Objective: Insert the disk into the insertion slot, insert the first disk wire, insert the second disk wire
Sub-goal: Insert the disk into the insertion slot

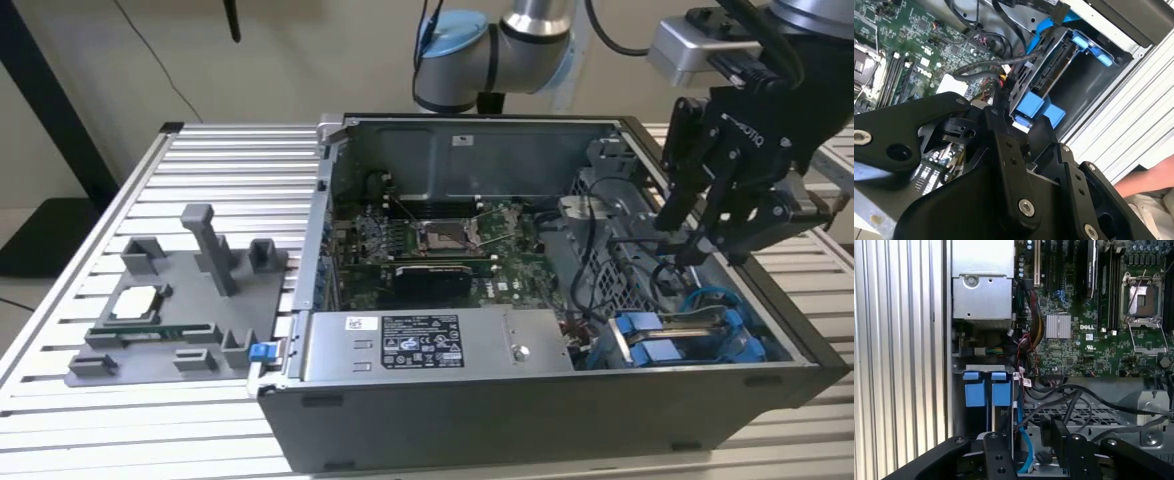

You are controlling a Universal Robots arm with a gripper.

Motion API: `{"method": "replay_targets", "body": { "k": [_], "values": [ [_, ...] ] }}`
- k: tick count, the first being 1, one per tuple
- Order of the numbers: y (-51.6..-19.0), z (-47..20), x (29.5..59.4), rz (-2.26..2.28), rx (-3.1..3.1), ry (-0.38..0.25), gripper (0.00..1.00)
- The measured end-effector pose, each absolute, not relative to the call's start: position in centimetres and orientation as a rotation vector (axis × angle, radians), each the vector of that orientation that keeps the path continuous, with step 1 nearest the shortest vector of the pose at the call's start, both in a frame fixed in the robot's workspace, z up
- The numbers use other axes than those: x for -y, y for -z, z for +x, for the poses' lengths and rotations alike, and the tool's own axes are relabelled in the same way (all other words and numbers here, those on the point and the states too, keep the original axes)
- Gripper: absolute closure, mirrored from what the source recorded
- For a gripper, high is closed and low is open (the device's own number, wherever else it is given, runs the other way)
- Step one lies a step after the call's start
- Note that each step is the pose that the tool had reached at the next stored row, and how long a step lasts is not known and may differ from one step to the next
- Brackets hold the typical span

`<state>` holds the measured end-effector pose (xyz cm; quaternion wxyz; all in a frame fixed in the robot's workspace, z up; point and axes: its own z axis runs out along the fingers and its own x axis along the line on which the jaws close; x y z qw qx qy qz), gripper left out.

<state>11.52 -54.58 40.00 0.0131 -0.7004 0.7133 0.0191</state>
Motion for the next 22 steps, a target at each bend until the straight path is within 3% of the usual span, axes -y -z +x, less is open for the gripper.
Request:
{"method": "replay_targets", "body": {
  "k": [22],
  "values": [
    [-39.60,11.66,53.66,-2.177,-2.217,-0.072,0.00]
  ]
}}
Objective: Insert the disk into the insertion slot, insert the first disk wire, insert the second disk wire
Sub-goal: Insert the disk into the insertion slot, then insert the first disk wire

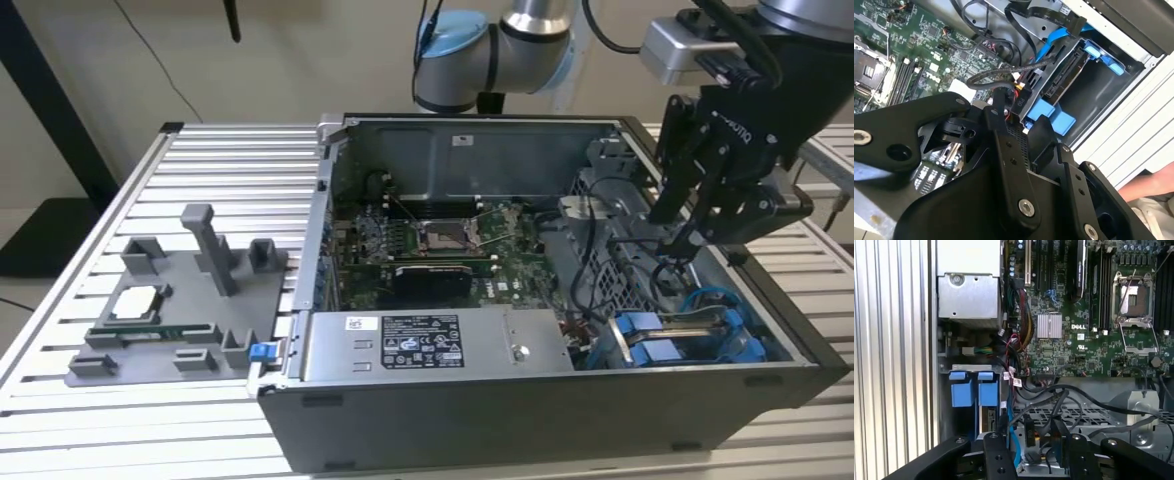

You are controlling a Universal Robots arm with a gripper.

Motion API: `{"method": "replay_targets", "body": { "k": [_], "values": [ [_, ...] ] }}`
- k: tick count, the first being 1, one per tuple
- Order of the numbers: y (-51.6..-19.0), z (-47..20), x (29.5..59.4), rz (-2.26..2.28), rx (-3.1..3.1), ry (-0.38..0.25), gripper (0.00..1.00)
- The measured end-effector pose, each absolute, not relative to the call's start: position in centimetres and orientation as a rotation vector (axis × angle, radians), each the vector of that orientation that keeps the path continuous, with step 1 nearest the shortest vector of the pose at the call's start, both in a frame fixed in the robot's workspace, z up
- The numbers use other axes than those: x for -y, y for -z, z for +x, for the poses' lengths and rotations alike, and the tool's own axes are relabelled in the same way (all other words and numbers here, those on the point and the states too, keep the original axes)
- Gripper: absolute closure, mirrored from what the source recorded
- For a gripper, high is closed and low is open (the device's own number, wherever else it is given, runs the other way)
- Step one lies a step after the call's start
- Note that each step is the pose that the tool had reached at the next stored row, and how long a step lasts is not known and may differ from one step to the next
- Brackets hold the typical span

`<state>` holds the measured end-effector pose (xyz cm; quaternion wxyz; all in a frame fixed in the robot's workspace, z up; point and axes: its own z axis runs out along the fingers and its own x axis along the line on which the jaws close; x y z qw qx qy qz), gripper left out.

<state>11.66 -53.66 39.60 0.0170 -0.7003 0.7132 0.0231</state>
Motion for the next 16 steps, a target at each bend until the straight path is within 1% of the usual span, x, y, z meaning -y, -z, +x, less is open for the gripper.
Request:
{"method": "replay_targets", "body": {
  "k": [6,16],
  "values": [
    [-38.9,12.5,53.8,-2.167,-2.207,-0.092,0.00],
    [-38.6,12.4,55.6,-2.142,-2.186,-0.139,0.00]
  ]
}}
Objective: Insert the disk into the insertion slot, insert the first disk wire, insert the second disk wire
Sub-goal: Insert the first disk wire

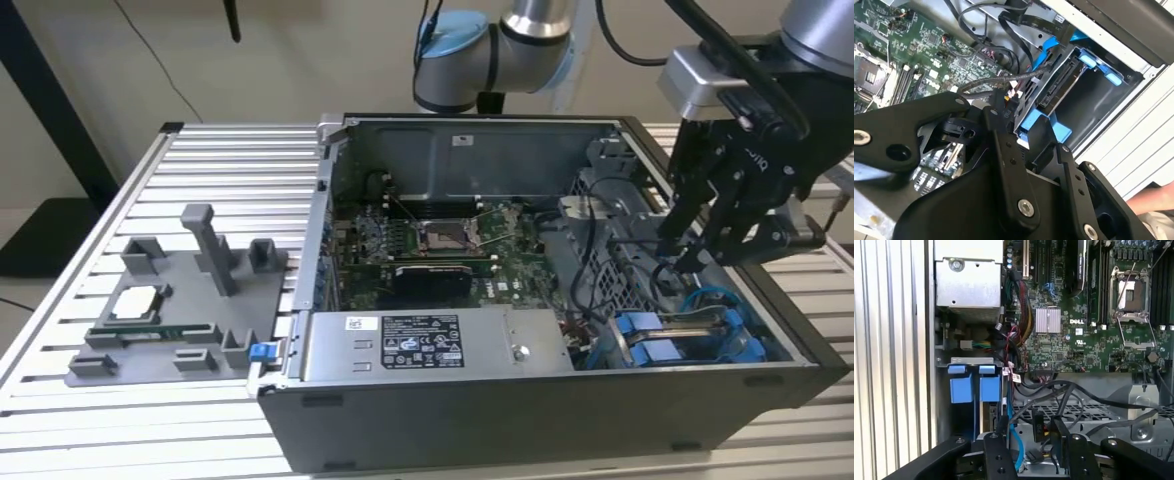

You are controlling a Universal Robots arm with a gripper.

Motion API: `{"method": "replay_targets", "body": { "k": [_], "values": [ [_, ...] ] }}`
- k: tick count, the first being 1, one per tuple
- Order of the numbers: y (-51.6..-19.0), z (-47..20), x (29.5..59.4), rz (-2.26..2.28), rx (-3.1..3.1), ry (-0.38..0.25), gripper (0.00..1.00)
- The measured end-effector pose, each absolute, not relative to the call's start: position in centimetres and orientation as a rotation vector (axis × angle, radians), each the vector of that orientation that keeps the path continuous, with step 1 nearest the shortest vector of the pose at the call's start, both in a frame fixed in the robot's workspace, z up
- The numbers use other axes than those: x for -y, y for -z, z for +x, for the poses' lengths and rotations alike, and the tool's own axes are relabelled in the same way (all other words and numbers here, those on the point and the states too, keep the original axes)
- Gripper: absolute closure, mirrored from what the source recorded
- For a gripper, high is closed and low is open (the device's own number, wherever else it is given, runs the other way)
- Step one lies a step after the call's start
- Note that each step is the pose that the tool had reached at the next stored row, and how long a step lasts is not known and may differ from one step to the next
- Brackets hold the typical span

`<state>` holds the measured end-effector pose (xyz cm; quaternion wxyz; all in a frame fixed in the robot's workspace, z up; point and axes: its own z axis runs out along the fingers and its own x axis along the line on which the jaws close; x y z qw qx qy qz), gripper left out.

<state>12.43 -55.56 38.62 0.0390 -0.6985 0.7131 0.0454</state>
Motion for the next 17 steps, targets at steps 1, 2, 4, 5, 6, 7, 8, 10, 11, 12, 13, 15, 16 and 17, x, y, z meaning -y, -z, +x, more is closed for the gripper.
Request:
{"method": "replay_targets", "body": {
  "k": [1,2,4,5,6,7,8,10,11,12,13,15,16,17],
  "values": [
    [-38.63,12.28,55.59,-2.138,-2.182,-0.147,0.00],
    [-38.62,12.08,55.59,-2.132,-2.177,-0.158,0.00],
    [-38.62,11.70,55.60,-2.120,-2.167,-0.179,0.00],
    [-38.61,11.61,55.59,-2.114,-2.162,-0.190,0.00],
    [-38.60,11.59,55.59,-2.109,-2.156,-0.200,0.00],
    [-38.59,11.59,55.59,-2.105,-2.152,-0.209,0.00],
    [-38.58,11.62,55.59,-2.101,-2.148,-0.215,0.00],
    [-38.58,11.98,55.60,-2.099,-2.146,-0.220,0.00],
    [-38.58,12.19,55.60,-2.099,-2.146,-0.220,0.00],
    [-38.57,12.30,55.61,-2.099,-2.146,-0.220,0.00],
    [-38.54,12.31,55.62,-2.099,-2.146,-0.220,0.00],
    [-38.46,12.31,55.63,-2.099,-2.146,-0.220,0.00],
    [-38.39,12.30,55.63,-2.098,-2.146,-0.221,0.00],
    [-38.35,12.30,55.63,-2.097,-2.146,-0.222,0.00]
  ]
}}
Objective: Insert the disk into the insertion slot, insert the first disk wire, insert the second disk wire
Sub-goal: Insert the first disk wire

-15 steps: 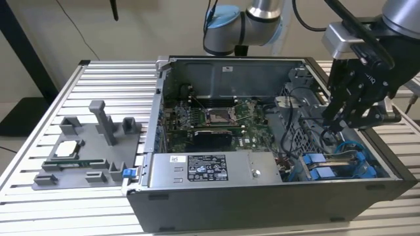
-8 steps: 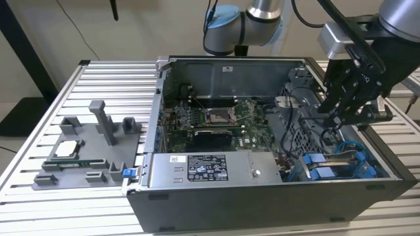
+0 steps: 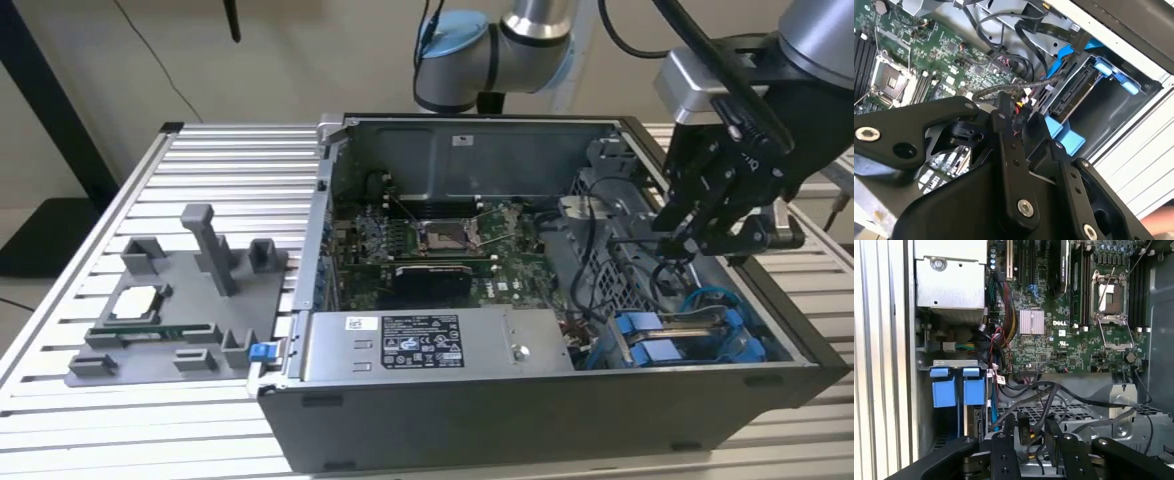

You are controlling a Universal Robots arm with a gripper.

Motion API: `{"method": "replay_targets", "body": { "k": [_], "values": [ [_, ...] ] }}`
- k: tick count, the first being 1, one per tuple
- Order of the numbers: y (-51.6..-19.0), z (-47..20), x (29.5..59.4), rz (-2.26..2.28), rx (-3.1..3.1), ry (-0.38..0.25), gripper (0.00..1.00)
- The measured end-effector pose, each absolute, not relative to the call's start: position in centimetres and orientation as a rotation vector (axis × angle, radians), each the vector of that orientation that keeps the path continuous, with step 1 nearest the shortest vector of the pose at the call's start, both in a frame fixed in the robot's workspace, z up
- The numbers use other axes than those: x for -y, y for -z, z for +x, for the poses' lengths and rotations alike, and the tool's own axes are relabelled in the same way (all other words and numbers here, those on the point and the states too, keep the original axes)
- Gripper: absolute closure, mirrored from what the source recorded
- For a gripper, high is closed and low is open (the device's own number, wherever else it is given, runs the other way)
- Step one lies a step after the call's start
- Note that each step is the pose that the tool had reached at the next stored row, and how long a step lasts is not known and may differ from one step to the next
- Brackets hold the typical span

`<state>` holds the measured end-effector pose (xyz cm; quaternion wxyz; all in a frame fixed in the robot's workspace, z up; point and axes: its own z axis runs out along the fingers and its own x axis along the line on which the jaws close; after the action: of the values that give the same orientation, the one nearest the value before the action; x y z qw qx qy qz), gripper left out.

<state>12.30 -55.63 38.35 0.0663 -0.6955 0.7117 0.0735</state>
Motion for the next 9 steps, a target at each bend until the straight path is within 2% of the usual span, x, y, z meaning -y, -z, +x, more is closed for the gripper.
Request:
{"method": "replay_targets", "body": {
  "k": [1,9],
  "values": [
    [-38.34,12.30,55.64,-2.096,-2.145,-0.224,1.00],
    [-38.27,12.29,55.63,-2.091,-2.142,-0.231,1.00]
  ]
}}
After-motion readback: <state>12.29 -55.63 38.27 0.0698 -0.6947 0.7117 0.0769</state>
